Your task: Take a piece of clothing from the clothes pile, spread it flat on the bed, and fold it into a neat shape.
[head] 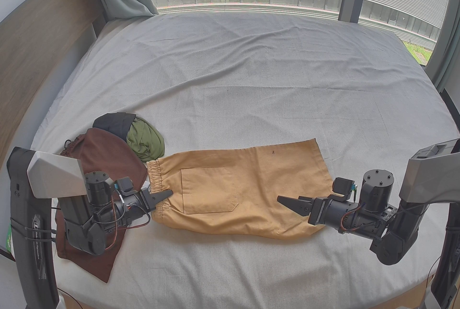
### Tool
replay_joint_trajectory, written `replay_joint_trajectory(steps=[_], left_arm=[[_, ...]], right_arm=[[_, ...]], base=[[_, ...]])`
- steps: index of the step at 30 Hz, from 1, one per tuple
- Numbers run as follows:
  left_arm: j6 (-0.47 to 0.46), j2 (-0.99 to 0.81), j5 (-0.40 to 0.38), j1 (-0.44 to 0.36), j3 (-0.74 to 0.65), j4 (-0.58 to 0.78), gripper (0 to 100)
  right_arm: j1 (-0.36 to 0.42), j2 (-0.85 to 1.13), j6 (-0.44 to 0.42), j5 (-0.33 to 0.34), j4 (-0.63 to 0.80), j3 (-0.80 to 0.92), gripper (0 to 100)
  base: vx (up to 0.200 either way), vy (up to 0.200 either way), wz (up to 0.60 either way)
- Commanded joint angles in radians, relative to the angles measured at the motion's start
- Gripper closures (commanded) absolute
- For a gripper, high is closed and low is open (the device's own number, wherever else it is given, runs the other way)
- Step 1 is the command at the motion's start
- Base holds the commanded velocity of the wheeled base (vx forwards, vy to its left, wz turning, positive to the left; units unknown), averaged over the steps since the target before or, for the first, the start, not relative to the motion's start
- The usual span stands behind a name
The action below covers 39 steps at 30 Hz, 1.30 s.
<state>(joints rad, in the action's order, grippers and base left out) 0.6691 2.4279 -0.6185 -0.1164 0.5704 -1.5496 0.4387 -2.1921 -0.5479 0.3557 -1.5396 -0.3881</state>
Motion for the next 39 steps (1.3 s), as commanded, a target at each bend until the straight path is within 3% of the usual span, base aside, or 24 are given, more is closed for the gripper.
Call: replay_joint_trajectory(steps=[1,10,18,35,39], left_arm=[[0.001,-0.047,-0.021,0.015,-0.014,0.000,100],[0.003,-0.076,-0.033,0.040,-0.017,0.000,100],[0.010,-0.136,-0.153,0.106,-0.047,0.002,100],[0.007,-0.176,-0.222,0.187,-0.057,0.002,100],[0.012,-0.193,-0.279,0.228,-0.058,0.002,100]], right_arm=[[0.000,-0.005,-0.001,0.000,-0.001,0.002,0],[-0.002,-0.005,-0.001,0.002,-0.001,0.002,0],[-0.002,-0.006,0.000,0.000,-0.001,0.002,0],[-0.002,-0.006,0.000,0.000,-0.001,0.005,0],[-0.002,-0.006,0.000,0.000,-0.001,0.005,0]], base=[[0.000,0.000,0.00],[0.000,0.000,0.00],[0.000,0.000,0.00],[0.000,0.000,0.00],[0.000,0.000,0.00]])
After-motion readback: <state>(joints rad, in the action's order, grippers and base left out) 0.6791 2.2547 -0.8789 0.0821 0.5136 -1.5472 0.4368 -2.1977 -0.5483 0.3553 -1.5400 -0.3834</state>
